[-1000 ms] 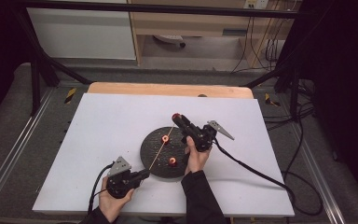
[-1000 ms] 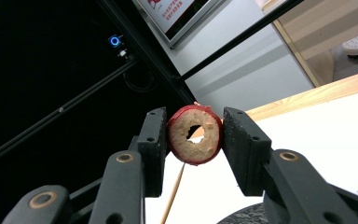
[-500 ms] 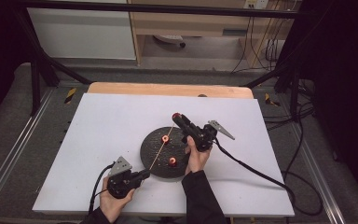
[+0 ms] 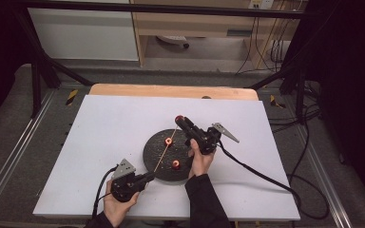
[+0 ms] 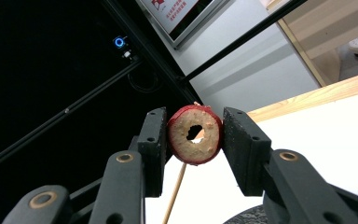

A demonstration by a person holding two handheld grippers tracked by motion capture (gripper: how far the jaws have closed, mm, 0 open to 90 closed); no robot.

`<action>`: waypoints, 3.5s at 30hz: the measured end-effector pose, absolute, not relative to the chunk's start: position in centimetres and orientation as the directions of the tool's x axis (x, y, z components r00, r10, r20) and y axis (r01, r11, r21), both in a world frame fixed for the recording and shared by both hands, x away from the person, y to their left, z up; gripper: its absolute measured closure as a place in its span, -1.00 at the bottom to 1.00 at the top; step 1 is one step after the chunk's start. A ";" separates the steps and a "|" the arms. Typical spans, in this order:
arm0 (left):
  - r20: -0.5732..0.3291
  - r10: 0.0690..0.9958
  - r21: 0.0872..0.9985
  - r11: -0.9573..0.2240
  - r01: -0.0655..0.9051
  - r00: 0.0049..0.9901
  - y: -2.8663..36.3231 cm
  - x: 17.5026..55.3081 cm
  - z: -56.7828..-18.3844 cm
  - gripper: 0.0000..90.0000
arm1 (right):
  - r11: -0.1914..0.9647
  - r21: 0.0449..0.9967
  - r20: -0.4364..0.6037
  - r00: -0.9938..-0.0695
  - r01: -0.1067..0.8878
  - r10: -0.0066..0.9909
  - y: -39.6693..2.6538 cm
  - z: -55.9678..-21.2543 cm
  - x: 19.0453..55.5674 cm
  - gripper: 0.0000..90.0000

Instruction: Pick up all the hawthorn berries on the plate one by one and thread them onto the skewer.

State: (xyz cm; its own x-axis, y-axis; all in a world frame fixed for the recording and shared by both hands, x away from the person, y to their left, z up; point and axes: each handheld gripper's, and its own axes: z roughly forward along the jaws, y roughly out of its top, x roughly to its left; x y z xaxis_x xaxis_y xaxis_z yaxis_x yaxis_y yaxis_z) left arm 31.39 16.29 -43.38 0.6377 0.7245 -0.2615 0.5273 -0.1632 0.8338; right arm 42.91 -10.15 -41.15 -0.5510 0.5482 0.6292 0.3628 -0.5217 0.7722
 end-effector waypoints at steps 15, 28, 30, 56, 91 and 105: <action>-0.268 0.754 0.832 -0.133 0.539 0.600 14.6 32.1 -42.0 0.96 | -0.517 0.765 0.638 -0.558 0.383 0.531 -10.1 -41.2 42.6 0.37; -0.245 0.767 0.843 -0.134 0.521 0.593 13.1 34.1 -40.6 0.96 | -0.490 0.766 0.640 -0.564 0.416 0.522 -9.9 -41.3 41.9 0.37; -0.241 0.766 0.843 -0.139 0.520 0.596 13.1 34.5 -40.5 0.96 | -0.485 0.766 0.640 -0.565 0.422 0.521 -9.9 -41.3 41.7 0.37; -0.205 0.757 0.861 -0.162 0.483 0.620 11.9 37.0 -39.4 0.97 | -0.402 0.788 0.616 -0.587 0.467 0.525 -9.5 -41.9 40.2 0.37; -0.152 0.740 0.842 -0.251 0.478 0.655 15.6 36.3 -40.4 0.97 | -0.035 0.849 0.415 -0.623 0.527 0.663 -11.7 -41.1 40.7 -0.73; -0.137 0.728 0.829 -0.286 0.480 0.671 19.2 34.4 -41.1 0.97 | 0.233 0.758 0.310 -0.651 0.609 0.693 -12.5 -41.3 41.6 -0.88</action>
State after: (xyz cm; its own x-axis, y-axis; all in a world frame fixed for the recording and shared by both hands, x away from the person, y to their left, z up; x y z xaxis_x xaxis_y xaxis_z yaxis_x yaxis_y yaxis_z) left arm 34.43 19.20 -41.14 0.6712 0.7285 -0.1370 0.4798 -0.2862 0.8294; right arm 41.56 -12.51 -41.29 -0.6506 0.6931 0.3104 0.6094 0.2326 0.7580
